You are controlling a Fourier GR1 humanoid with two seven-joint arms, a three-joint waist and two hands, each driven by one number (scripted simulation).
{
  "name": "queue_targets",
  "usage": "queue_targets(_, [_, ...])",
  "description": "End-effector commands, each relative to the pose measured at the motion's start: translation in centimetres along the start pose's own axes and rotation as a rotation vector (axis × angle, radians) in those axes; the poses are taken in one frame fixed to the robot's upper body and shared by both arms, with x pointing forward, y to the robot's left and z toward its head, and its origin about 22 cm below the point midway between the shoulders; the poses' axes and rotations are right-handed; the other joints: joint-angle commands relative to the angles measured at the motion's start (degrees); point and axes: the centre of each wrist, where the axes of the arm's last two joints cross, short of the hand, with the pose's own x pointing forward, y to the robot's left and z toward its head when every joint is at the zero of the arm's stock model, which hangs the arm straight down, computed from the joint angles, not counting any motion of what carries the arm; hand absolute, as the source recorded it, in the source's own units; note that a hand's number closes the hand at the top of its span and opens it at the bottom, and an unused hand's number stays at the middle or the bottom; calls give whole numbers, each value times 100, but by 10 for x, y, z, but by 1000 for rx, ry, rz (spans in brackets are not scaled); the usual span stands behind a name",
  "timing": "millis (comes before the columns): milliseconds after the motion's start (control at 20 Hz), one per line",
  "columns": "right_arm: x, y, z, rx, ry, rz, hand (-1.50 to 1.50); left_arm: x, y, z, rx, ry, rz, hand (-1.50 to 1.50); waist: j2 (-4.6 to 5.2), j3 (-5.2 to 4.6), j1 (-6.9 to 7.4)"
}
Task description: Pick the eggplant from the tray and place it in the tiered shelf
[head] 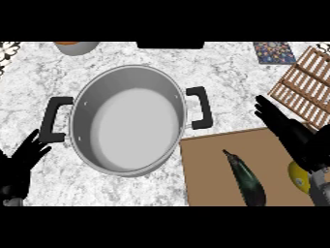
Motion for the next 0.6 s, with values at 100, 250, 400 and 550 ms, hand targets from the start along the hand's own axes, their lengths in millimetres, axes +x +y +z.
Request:
queue_targets(100, [25,61,-37,-105,-70,27,150,37,21,1,-120,-139,-67,0,48,-29,32])
queue_targets(250, [45,99,-56,-212,-119,83,150,48,14,-4,-218,-250,-135,0,50,-39,58])
queue_targets(400, [-4,9,-19,-620,91,473,150,37,10,-2,-197,-169,-91,0,-55,-104,-380])
queue_targets(550, [-14,101,-22,-635,39,401,-150,30,6,3,-261,-183,-84,0,3,-51,-138])
